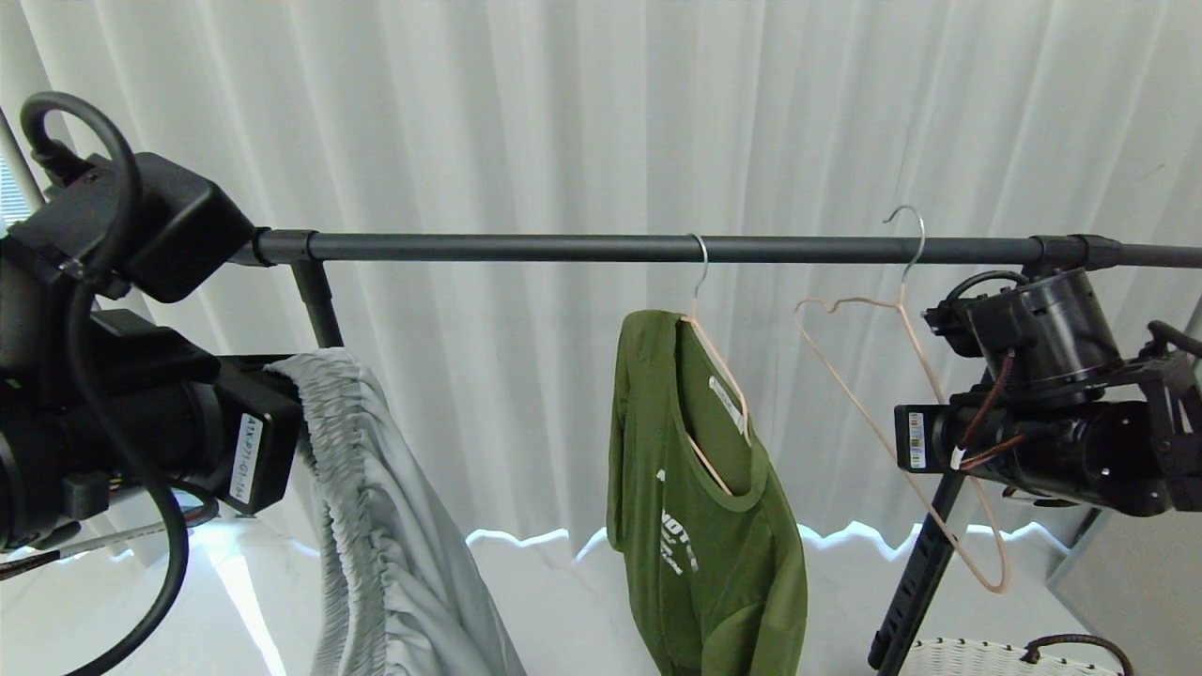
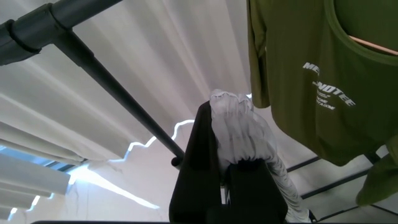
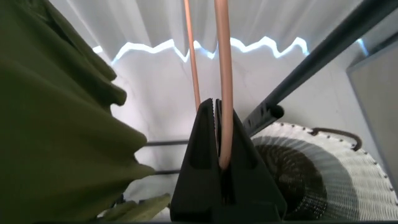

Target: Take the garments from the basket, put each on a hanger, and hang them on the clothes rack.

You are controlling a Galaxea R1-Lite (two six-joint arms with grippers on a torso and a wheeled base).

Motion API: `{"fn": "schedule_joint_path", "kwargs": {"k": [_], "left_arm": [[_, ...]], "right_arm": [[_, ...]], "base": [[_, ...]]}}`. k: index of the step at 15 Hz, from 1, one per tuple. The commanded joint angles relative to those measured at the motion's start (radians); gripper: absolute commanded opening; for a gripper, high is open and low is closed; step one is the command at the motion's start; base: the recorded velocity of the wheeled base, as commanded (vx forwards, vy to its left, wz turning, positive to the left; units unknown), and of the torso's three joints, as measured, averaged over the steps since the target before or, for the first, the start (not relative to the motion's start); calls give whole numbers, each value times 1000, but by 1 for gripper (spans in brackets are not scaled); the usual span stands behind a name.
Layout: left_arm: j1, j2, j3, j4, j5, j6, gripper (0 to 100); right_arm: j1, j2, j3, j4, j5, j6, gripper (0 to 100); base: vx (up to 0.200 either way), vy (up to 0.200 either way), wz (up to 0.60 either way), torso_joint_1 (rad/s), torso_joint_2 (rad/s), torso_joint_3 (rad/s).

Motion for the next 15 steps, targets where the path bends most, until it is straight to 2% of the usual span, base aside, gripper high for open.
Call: {"fn": "schedule_joint_path", "kwargs": {"k": [1,4,9,12,14,15], "left_arm": [[0,0,0,0,1,1,0],[-12,2,3,-34,1,4,0],[-14,3,17,-42,1,5,0],[-14,5,29,-42,1,5,0],[-14,6,29,-42,2,7,0],[-14,6,32,-42,2,7,0]], "right_arm": [[0,-35,4,-3,-2,-19,0],[21,-80,7,2,-5,-42,0],[57,-218,99,7,-6,-57,0],[60,-333,210,14,-5,-140,0],[60,-381,259,14,-6,-143,0],[60,-400,277,14,-6,-149,0]], "base": [[0,0,0,0,0,0],[0,0,0,0,0,0],[0,0,0,0,0,0],[0,0,0,0,0,0],[0,0,0,0,0,0],[-200,0,0,2,2,-2]]}}
